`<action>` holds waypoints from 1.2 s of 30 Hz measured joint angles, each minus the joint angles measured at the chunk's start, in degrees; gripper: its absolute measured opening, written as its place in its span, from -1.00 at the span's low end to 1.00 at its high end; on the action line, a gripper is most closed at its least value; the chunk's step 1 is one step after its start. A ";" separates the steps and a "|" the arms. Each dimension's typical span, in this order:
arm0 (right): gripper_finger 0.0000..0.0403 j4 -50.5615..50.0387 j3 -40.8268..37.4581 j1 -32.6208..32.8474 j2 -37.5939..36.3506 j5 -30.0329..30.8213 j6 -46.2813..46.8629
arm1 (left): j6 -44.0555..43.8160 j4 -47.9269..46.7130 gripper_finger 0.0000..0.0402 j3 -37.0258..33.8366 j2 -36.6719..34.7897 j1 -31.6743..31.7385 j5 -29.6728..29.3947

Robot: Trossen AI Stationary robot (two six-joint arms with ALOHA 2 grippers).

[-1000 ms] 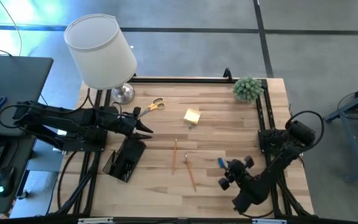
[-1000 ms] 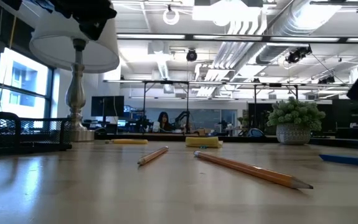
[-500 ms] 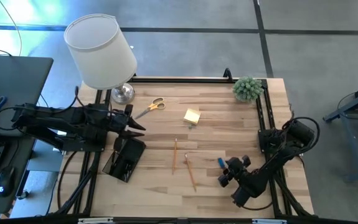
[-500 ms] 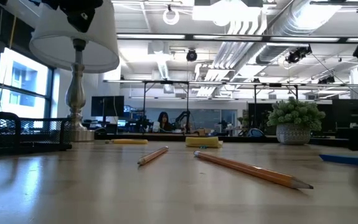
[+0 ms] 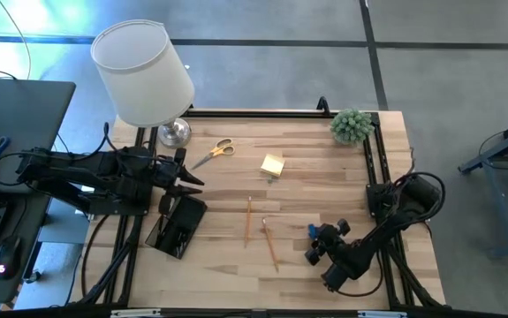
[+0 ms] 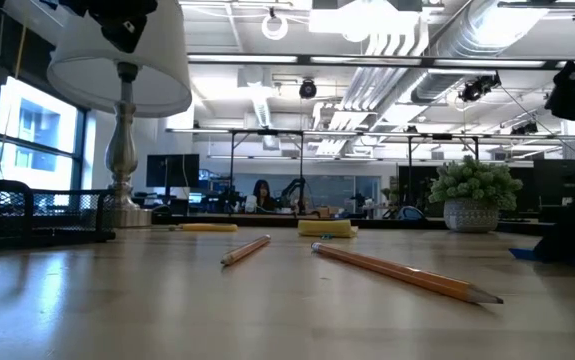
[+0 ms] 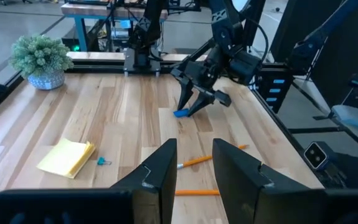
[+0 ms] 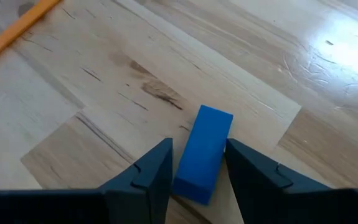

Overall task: Pick and place office supplies into organizer
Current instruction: Put the blue eraser into the black desk organizer

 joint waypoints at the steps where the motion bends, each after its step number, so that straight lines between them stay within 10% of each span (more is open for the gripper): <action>1: -0.29 -0.03 0.00 0.20 0.06 0.05 0.06 | 0.00 -0.16 -0.54 0.00 0.00 0.00 -0.02; 22: -0.63 -9.84 7.36 0.07 0.33 1.46 -2.90 | -0.17 -0.15 -0.54 0.00 -0.11 0.00 -0.46; 36: -0.58 -19.58 22.62 -3.18 0.24 17.44 -17.18 | 0.91 -0.15 -0.54 0.00 -0.22 0.00 -0.46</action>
